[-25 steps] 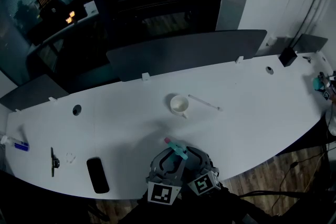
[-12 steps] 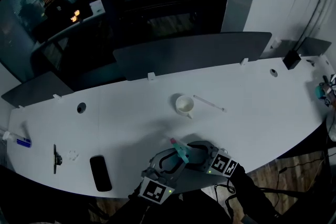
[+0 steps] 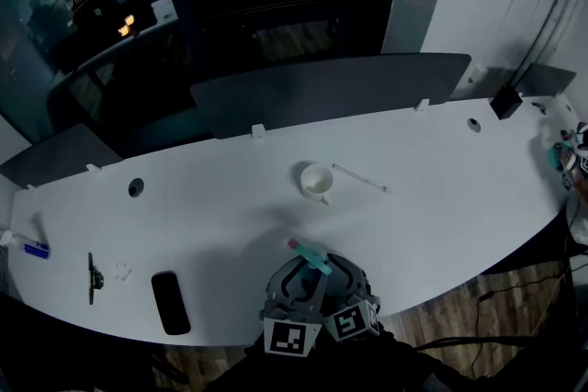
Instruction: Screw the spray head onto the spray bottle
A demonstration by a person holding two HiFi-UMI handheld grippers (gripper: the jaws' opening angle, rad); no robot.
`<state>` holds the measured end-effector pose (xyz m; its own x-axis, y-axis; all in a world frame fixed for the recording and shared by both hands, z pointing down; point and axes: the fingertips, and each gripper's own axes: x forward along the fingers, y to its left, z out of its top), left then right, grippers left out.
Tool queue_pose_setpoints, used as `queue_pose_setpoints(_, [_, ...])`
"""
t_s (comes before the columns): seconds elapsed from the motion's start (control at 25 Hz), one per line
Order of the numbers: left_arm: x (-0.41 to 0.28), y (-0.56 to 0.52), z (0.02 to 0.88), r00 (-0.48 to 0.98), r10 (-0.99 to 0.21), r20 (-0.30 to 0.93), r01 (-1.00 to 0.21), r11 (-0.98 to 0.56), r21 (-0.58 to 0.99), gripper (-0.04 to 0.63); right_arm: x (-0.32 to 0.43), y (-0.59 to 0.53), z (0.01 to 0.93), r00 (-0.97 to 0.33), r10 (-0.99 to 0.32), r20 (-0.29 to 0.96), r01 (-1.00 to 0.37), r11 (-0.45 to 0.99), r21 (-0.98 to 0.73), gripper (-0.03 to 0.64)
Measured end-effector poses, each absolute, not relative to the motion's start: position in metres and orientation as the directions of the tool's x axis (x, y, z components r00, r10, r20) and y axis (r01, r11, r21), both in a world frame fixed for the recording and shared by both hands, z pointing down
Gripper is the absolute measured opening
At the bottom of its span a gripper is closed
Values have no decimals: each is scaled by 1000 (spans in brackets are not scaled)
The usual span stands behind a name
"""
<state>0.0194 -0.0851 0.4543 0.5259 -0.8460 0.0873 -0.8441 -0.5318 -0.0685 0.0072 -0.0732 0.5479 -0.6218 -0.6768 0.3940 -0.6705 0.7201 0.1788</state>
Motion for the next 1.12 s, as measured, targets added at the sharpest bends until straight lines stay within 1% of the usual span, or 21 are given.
queue_pose_setpoints(0.08, [20, -84, 454, 554, -828, 85, -824, -560, -80, 133, 7, -72, 547, -676, -635, 373, -626, 762, 162, 328])
queue_pose_setpoints(0.12, [21, -82, 453, 582, -809, 82, -804, -588, -87, 133, 7, -70, 547, -724, -589, 359, -578, 802, 152, 328])
queue_pose_setpoints(0.16, [22, -80, 452, 618, -783, 77, -777, -622, -95, 133, 6, -67, 547, -778, -524, 345, -507, 849, 147, 328])
queue_pose_setpoints(0.24, [22, -73, 452, 698, -712, 78, -703, -702, -114, 133, 6, -61, 550, -874, -341, 347, -310, 940, 142, 328])
queue_pose_setpoints(0.32, [23, -65, 454, 765, -636, 104, -620, -771, -146, 132, 9, -55, 558, -910, -134, 392, -112, 991, 79, 328])
queue_pose_setpoints(0.36, [24, -62, 455, 784, -610, 115, -592, -791, -158, 133, 10, -54, 562, -910, -47, 413, -43, 999, 19, 327])
queue_pose_setpoints(0.4, [24, -61, 455, 792, -598, 122, -578, -800, -162, 133, 10, -55, 563, -906, 12, 424, -4, 999, -38, 328])
queue_pose_setpoints(0.44, [24, -61, 456, 790, -599, 129, -579, -799, -162, 133, 10, -56, 563, -904, 34, 426, 3, 997, -74, 328])
queue_pose_setpoints(0.48, [24, -63, 457, 780, -611, 135, -591, -790, -162, 133, 10, -57, 562, -906, 16, 423, -22, 996, -84, 328])
queue_pose_setpoints(0.52, [23, -64, 458, 765, -629, 138, -609, -776, -164, 133, 12, -58, 560, -908, -39, 417, -76, 994, -72, 328])
queue_pose_setpoints(0.6, [23, -66, 458, 722, -680, 129, -661, -733, -163, 133, 19, -59, 556, -892, -214, 398, -245, 969, -28, 330])
queue_pose_setpoints(0.68, [21, -68, 458, 656, -746, 117, -730, -666, -157, 133, 27, -58, 549, -838, -398, 373, -425, 905, 10, 328])
queue_pose_setpoints(0.76, [19, -72, 458, 568, -817, 97, -805, -576, -142, 133, 26, -55, 541, -771, -522, 365, -549, 835, 33, 330])
queue_pose_setpoints(0.88, [19, -77, 456, 475, -876, 85, -869, -482, -109, 133, 12, -54, 541, -691, -617, 376, -633, 768, 96, 328])
queue_pose_setpoints(1.0, [19, -80, 455, 457, -886, 77, -882, -462, -94, 132, 8, -63, 542, -642, -687, 341, -693, 710, 127, 328])
queue_pose_setpoints(1.04, [20, -79, 455, 462, -883, 78, -879, -468, -89, 132, 9, -65, 543, -646, -685, 336, -691, 712, 123, 328])
queue_pose_setpoints(1.12, [23, -76, 453, 492, -868, 68, -862, -496, -99, 132, 12, -64, 543, -694, -640, 330, -642, 757, 117, 327])
